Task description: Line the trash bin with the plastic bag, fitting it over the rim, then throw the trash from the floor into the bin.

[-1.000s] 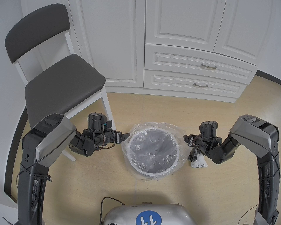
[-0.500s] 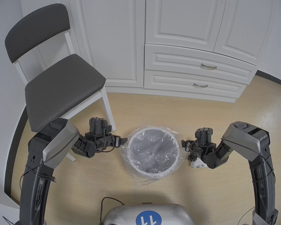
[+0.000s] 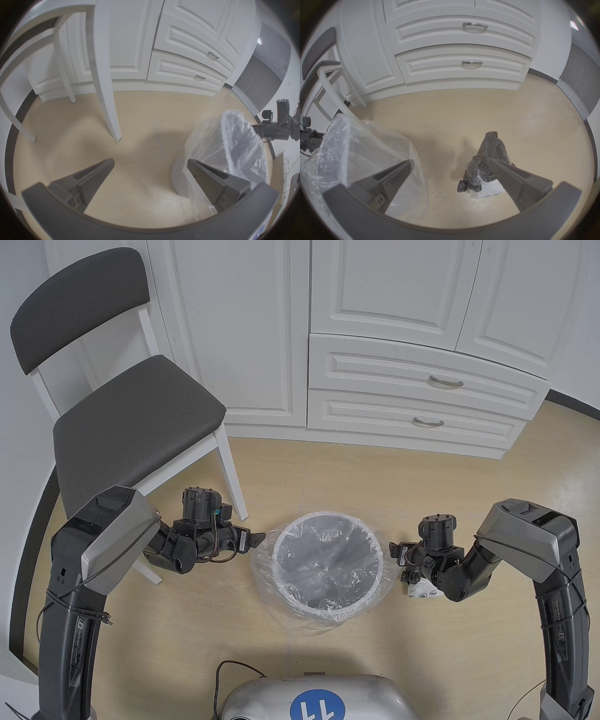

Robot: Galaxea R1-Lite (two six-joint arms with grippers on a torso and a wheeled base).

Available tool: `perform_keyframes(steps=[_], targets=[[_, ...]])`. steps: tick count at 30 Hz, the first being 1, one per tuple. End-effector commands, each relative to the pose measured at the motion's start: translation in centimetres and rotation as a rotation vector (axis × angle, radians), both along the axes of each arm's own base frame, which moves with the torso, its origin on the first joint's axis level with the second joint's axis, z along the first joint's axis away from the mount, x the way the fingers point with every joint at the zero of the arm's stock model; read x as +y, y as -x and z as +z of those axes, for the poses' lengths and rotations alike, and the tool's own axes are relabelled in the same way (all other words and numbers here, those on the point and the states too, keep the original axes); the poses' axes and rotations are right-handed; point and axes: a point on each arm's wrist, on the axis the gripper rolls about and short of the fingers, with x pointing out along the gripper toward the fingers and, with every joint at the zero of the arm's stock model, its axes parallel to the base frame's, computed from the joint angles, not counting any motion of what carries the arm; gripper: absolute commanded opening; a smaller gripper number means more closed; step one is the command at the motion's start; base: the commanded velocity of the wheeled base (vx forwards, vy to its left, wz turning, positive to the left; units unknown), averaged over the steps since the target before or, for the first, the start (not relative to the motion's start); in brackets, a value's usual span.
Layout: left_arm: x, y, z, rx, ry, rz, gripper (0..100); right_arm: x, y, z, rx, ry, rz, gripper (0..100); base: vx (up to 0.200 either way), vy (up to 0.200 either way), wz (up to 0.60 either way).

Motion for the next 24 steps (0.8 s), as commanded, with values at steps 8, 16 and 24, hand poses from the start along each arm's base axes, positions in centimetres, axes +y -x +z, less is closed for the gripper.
perform_keyframes(steps=[8, 16, 24], targets=[[-0.3, 3.9, 5.7, -0.112, 0.065, -0.113, 100, 0.1, 4.1, 2.6, 0.050, 0.133, 0.101, 100, 0.000, 0.000, 0.00], [-0.3, 6.4, 5.8, -0.111, -0.006, -0.235, 100, 1.8, 6.3, 0.3, 0.138, 0.197, 0.189, 100, 0.000, 0.000, 0.00], [0.7, 8.0, 7.6, -0.136, -0.003, -0.305, 100, 3.6, 7.7, -1.7, 0.194, 0.215, 0.247, 100, 0.000, 0.000, 0.00]])
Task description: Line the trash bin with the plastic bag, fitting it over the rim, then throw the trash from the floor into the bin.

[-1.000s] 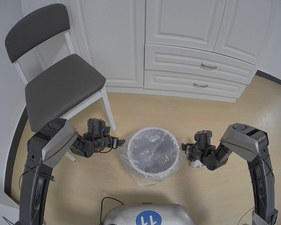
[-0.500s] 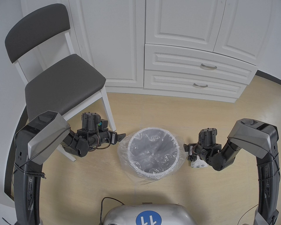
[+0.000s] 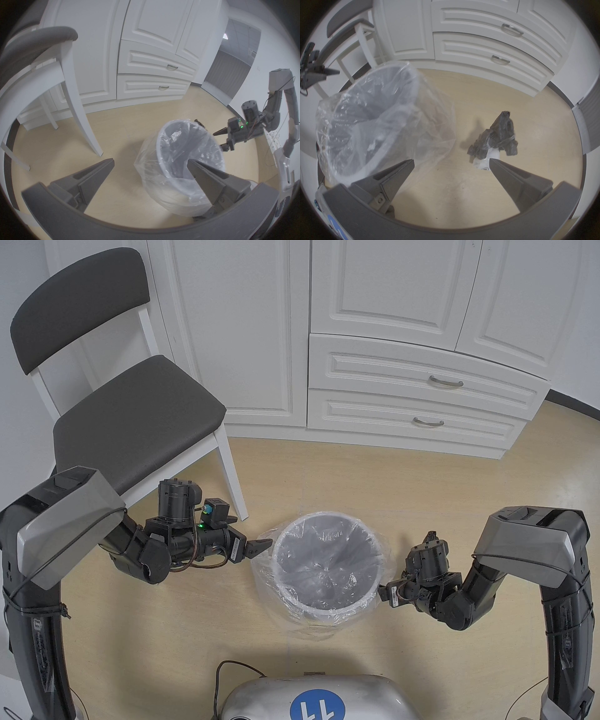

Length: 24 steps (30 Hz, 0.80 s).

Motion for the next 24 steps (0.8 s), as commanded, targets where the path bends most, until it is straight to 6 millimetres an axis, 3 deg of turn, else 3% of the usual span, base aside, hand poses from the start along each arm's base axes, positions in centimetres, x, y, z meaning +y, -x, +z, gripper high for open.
perform_keyframes(steps=[1, 6, 14, 24], targets=[[0.5, 1.3, 2.2, -0.025, 0.020, -0.029, 100, 1.3, 1.2, -1.3, 0.041, 0.011, 0.043, 100, 0.000, 0.000, 0.00], [0.7, 1.4, 2.2, -0.024, 0.021, -0.030, 100, 2.3, 1.9, -1.5, 0.058, -0.011, 0.081, 100, 0.000, 0.000, 0.00], [0.8, 1.3, 1.2, -0.016, -0.013, -0.046, 100, 6.8, 3.1, -2.8, 0.014, -0.169, 0.116, 100, 0.000, 0.000, 0.00], [0.5, 0.7, -0.5, 0.011, -0.029, -0.052, 100, 7.9, 3.9, -3.6, -0.008, -0.181, 0.152, 100, 0.000, 0.000, 0.00]])
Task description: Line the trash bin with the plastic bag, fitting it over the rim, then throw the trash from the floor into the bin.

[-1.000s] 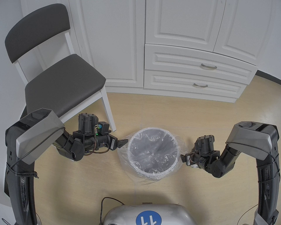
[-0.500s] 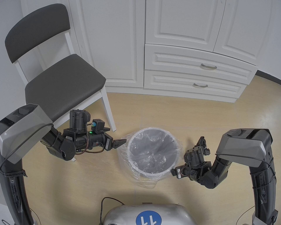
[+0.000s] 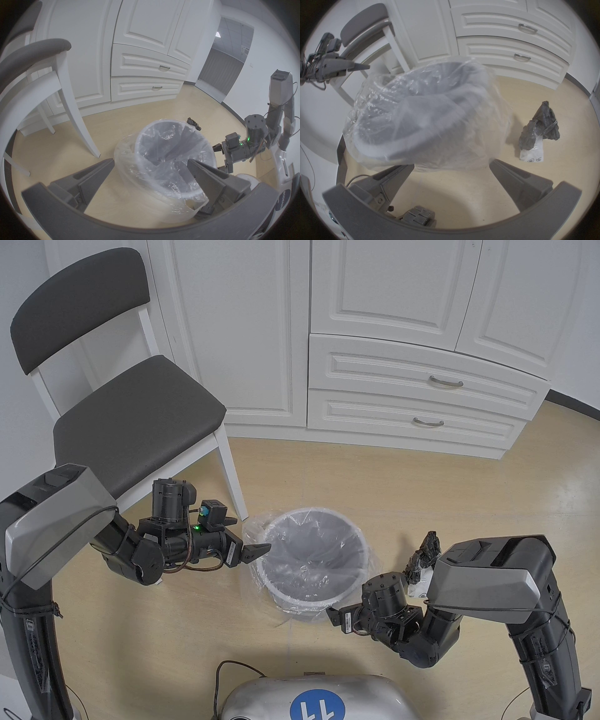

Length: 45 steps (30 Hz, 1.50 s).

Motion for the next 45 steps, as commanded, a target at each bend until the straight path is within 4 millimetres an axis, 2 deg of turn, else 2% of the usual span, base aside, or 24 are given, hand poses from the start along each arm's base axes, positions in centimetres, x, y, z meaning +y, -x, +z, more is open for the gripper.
perform_keyframes(steps=[1, 9, 14, 20, 23, 27, 33, 37, 41, 45], targets=[[0.0, -0.5, -1.3, 0.024, -0.007, 0.004, 100, -0.1, 0.5, -0.8, 0.025, 0.024, 0.007, 100, 0.000, 0.000, 0.00], [0.4, -1.5, -2.5, 0.032, -0.022, 0.013, 100, -0.9, 1.0, -0.9, 0.048, 0.075, 0.017, 100, 0.000, 0.000, 0.00], [0.6, -1.8, -3.0, 0.051, -0.032, 0.017, 100, -2.1, 1.6, -0.4, 0.059, 0.145, 0.037, 100, 0.000, 0.000, 0.00], [1.4, -1.8, -3.2, 0.103, -0.064, 0.024, 100, -3.7, 2.5, 1.3, 0.049, 0.207, 0.067, 100, 0.000, 0.000, 0.00], [2.8, -1.9, -3.4, 0.153, -0.136, 0.020, 100, -4.6, 3.2, 2.9, 0.037, 0.221, 0.100, 100, 0.000, 0.000, 0.00], [3.1, -2.0, -3.2, 0.180, -0.161, 0.018, 100, -5.2, 3.7, 4.2, 0.021, 0.221, 0.122, 100, 0.000, 0.000, 0.00], [3.4, -1.8, -2.7, 0.175, -0.164, 0.021, 100, -5.2, 3.6, 5.1, -0.008, 0.210, 0.120, 100, 0.000, 0.000, 0.00], [3.4, -1.9, -3.2, 0.186, -0.168, 0.019, 100, -5.0, 3.2, 5.4, -0.027, 0.196, 0.114, 100, 0.000, 0.000, 0.00], [3.2, -2.9, -5.8, 0.222, -0.175, 0.015, 100, -4.8, 2.5, 6.7, -0.095, 0.155, 0.091, 100, 0.000, 0.000, 0.00], [3.1, -3.4, -6.9, 0.243, -0.178, 0.017, 100, -4.8, 2.4, 8.0, -0.132, 0.114, 0.075, 100, 0.000, 0.000, 0.00]])
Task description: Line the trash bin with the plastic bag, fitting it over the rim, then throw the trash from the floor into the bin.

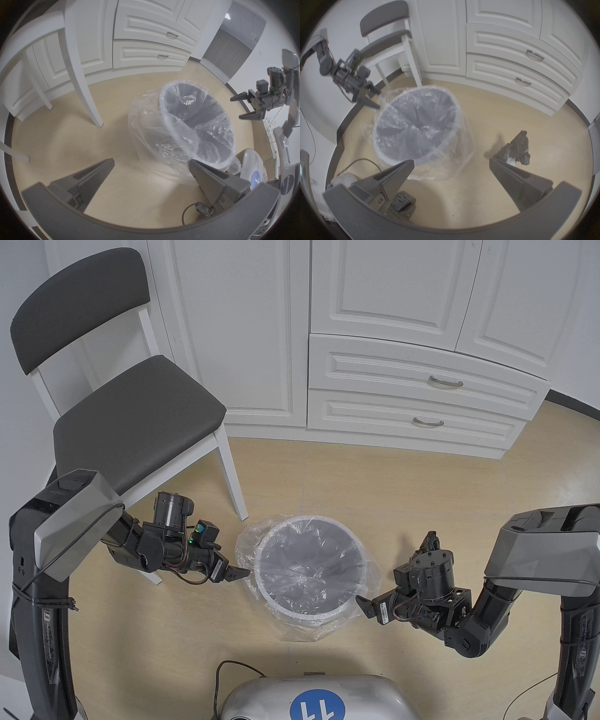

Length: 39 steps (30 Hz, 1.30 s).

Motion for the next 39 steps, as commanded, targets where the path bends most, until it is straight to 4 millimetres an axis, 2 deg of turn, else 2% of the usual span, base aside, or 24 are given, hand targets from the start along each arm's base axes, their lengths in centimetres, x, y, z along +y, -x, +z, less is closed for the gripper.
perform_keyframes(steps=[1, 5, 8, 12, 13, 14, 19, 24, 32, 39], targets=[[0.0, -0.7, -2.3, 0.049, -0.009, 0.004, 100, 0.1, -0.3, 1.8, -0.052, -0.049, -0.010, 100, 0.000, 0.000, 0.00], [0.0, -0.9, -2.7, 0.077, -0.015, 0.005, 100, 0.7, -0.8, 2.3, -0.070, -0.096, -0.022, 100, 0.000, 0.000, 0.00], [-0.2, -1.4, -4.2, 0.092, -0.019, 0.014, 100, 1.8, -1.5, 2.5, -0.078, -0.164, -0.035, 100, 0.000, 0.000, 0.00], [-0.5, -2.3, -6.4, 0.102, -0.054, 0.044, 100, 3.7, -2.8, 1.5, -0.088, -0.230, -0.089, 100, 0.000, 0.000, 0.00], [-0.5, -2.3, -6.4, 0.102, -0.054, 0.044, 100, 3.7, -2.8, 1.5, -0.088, -0.230, -0.089, 100, 0.000, 0.000, 0.00], [-0.7, -2.6, -7.2, 0.107, -0.071, 0.065, 100, 4.4, -3.6, 0.6, -0.092, -0.245, -0.114, 100, 0.000, 0.000, 0.00], [-1.5, -2.8, -7.2, 0.127, -0.034, 0.103, 100, 5.0, -4.2, -1.3, -0.073, -0.242, -0.127, 100, 0.000, 0.000, 0.00], [-1.2, -2.3, -6.8, 0.134, -0.037, 0.091, 100, 5.8, -4.0, -2.4, -0.058, -0.223, -0.122, 100, 0.000, 0.000, 0.00], [-0.8, -1.7, -6.2, 0.118, -0.043, 0.026, 100, 5.4, -3.0, -2.7, -0.020, -0.167, -0.113, 100, 0.000, 0.000, 0.00], [-0.7, -1.4, -5.8, 0.113, -0.048, 0.020, 100, 5.0, -0.9, -1.7, 0.026, -0.100, -0.068, 100, 0.000, 0.000, 0.00]])
